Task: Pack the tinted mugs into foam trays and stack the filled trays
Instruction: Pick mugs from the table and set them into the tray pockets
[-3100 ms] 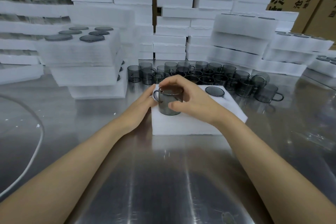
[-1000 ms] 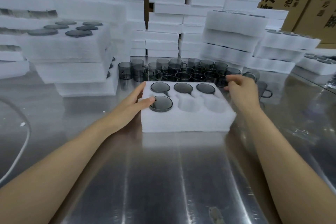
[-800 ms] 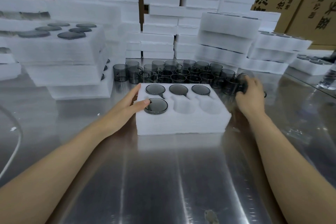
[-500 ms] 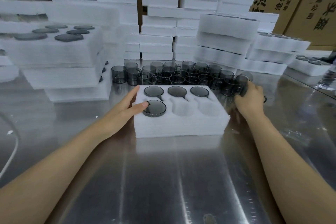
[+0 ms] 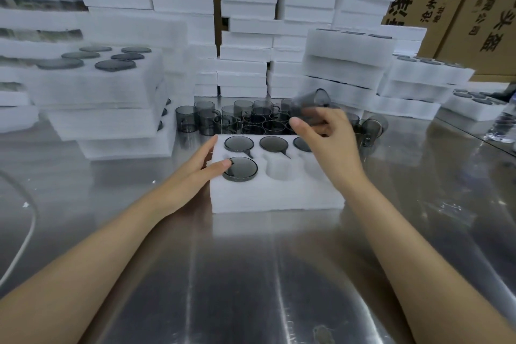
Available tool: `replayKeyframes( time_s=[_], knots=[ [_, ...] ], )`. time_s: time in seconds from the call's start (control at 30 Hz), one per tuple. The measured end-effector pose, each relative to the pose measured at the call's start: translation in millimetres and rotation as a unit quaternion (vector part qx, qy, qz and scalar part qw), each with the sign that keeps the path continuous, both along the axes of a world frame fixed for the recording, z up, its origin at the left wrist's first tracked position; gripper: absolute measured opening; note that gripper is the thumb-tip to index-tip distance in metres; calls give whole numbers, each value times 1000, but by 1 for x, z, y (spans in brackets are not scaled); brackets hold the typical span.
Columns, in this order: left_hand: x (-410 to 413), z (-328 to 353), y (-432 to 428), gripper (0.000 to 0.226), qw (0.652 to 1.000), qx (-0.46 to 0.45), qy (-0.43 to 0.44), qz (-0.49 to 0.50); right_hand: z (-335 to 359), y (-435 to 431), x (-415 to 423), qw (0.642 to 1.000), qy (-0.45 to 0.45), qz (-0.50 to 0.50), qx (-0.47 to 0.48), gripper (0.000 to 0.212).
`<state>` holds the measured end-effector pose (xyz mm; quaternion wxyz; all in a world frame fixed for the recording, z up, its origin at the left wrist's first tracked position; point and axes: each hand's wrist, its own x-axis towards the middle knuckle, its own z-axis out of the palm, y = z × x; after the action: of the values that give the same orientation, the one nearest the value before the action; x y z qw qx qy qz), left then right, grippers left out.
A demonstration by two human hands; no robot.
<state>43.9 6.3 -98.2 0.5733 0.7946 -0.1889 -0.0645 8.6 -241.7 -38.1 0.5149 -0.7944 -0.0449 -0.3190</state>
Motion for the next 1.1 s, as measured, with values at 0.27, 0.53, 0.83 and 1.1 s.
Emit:
replayKeyframes(
  time_s=[0.27,0.53,0.83,1.1],
  knots=[
    [0,1,0,93,1000,10,-1,-2,-6,2,-1,995,34,78,-44,21],
    [1,0,0,93,1000,6,-3,1,-8,-7,1,984,33,175,-15,18],
    [-1,2,-2,86,1000,-6,-1,-3,-6,-16,7,905,109,316,263,17],
    [-2,2,-3,86,1000,-7,-3,1,-2,-12,6,882,136,292,345,30]
  ],
)
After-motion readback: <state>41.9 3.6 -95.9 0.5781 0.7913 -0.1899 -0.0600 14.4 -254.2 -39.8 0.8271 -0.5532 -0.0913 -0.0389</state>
